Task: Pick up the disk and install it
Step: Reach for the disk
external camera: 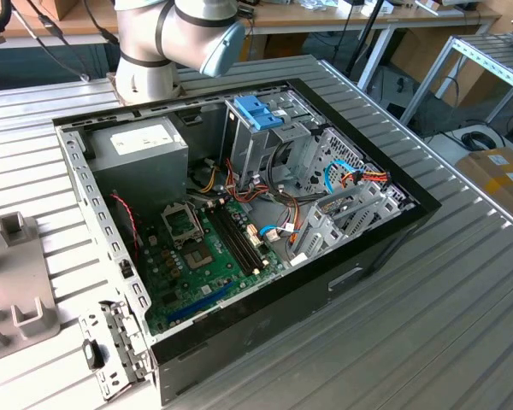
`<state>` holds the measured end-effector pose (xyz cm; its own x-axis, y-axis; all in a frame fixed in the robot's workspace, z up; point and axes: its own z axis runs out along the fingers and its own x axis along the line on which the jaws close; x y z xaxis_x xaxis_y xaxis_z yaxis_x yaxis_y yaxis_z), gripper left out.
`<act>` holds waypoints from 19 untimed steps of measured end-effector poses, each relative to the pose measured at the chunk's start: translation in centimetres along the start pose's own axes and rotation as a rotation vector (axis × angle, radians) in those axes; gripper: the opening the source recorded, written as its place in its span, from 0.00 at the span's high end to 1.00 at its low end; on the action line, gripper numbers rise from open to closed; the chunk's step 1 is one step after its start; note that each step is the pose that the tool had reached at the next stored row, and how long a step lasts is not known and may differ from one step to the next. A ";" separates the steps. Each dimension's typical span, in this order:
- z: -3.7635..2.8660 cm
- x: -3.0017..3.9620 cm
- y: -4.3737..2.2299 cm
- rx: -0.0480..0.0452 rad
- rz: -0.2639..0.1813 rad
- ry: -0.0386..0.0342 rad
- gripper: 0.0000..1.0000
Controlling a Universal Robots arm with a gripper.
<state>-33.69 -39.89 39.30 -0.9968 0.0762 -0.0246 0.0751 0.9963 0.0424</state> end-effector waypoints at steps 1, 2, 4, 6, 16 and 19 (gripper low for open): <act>0.00 0.02 0.00 0.0000 0.000 0.0000 0.89; 0.00 0.05 0.00 -0.0001 0.000 -0.0001 0.89; 0.00 0.14 -0.01 0.0000 0.000 0.0000 0.89; -0.01 0.20 -0.01 0.0000 0.000 0.0000 0.89; -0.01 0.55 -0.04 0.0000 0.000 0.0000 0.89; -0.02 0.65 -0.05 0.0000 0.000 0.0000 0.89</act>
<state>-34.34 -39.89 39.31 -0.9968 0.0762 -0.0246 0.0751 0.9963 0.0424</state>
